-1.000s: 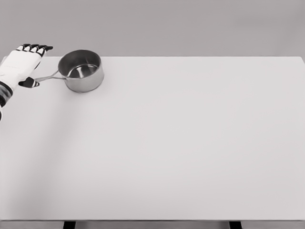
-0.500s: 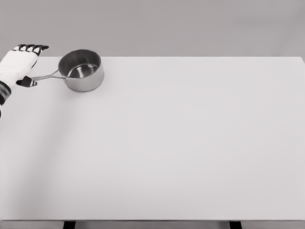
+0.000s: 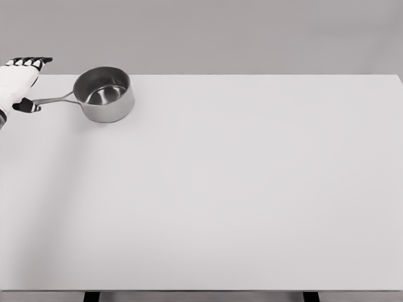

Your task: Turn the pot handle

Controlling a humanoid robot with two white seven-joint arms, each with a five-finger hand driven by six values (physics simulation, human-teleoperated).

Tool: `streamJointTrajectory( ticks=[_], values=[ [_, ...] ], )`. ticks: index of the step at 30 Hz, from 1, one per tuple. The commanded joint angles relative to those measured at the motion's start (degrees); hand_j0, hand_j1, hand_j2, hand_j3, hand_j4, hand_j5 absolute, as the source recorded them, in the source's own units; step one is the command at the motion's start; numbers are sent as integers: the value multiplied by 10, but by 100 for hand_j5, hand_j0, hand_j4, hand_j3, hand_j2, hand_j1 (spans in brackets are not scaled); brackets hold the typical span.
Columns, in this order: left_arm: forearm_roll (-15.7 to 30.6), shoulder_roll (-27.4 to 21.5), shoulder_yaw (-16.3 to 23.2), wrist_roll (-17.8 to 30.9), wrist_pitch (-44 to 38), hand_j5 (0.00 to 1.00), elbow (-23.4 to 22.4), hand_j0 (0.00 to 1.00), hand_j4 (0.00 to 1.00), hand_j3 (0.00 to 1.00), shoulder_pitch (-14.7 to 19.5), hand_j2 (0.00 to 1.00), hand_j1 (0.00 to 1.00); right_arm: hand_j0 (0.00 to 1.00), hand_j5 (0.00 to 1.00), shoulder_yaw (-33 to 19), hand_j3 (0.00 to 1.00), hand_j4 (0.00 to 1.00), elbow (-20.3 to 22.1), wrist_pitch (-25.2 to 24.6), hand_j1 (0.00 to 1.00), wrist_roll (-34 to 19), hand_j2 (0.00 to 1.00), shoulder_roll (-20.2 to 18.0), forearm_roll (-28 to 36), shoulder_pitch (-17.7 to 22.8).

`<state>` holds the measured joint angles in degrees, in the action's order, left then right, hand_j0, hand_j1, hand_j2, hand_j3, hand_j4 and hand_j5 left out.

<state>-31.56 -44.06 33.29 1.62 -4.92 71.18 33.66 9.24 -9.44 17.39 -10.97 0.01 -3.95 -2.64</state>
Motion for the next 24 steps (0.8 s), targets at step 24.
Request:
streamJointTrajectory(
  ticks=[24],
  values=[
    [0,22,-3,-1,1,100,-61,100,100,100,18,100,100,100,100,0,100,100,0,0,100,0,100,0,0,0]
  ],
)
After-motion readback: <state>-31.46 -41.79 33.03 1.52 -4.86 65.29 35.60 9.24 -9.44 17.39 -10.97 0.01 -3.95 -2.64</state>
